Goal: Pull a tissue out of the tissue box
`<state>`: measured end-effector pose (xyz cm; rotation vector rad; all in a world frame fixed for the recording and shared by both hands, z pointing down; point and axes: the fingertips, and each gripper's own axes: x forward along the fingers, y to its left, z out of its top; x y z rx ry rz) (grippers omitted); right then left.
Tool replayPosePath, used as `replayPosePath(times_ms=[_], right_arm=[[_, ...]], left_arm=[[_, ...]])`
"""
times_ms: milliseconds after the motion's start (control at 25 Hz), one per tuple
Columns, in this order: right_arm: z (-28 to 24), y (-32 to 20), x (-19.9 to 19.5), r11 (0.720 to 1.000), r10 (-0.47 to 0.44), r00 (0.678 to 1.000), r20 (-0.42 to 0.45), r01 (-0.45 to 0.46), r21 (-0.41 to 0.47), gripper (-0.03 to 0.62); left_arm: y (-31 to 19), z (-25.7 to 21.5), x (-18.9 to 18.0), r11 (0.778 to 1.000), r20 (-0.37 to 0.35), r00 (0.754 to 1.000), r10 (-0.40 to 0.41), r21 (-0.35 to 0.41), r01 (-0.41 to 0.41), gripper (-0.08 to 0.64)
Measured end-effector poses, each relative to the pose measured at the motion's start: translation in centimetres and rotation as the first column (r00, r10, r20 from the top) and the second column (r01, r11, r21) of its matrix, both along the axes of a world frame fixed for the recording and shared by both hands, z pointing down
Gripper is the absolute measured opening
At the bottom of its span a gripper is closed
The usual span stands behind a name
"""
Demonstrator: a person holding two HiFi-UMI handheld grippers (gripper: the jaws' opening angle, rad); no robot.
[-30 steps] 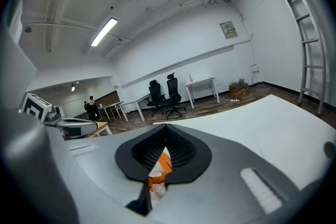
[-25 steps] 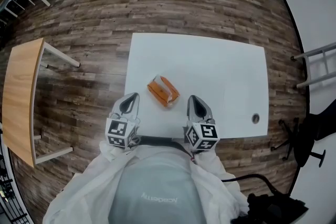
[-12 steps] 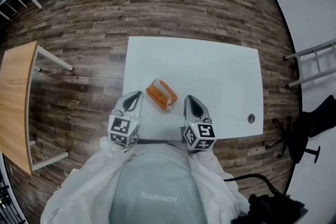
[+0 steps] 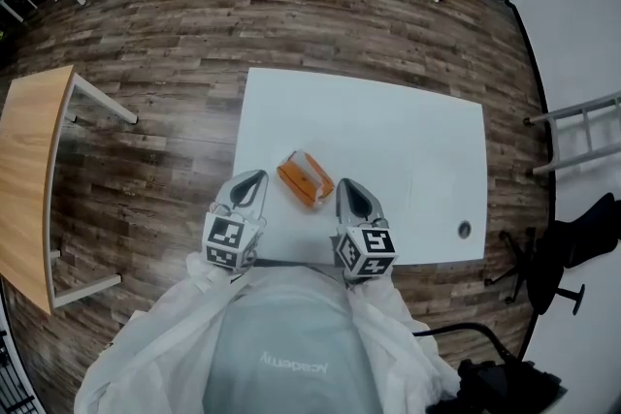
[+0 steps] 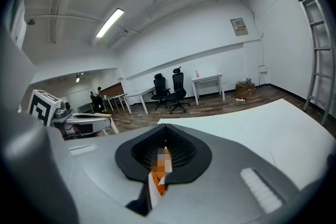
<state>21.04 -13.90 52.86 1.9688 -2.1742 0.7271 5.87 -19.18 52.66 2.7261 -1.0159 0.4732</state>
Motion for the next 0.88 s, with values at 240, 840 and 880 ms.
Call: replayPosePath(times_ms=[240, 840, 880], right_arm=[[0.2, -0.2, -0.2, 1.000, -0.013, 1.000, -0.010, 0.013, -0.016, 0.003], [2.7, -1.6, -1.3, 0.974, -0.165, 0.986, -0.021, 0.159, -0.159, 0.152], [3.0, -1.7, -1.4, 0.969, -0.184, 0.983, -0.026, 0.176, -0.175, 0.161]], left_arm=[[0.1, 0.3, -0.6, 1.000, 0.000, 1.000, -0.018, -0.010, 0.018, 0.000], [-0.5, 0.6, -0.4, 0.997, -0.019, 0.997, -0.071, -0.026, 0.071, 0.000], [-0.5, 0.6, -0.4, 0.997, -0.021, 0.997, -0.078, -0.028, 0.078, 0.000]])
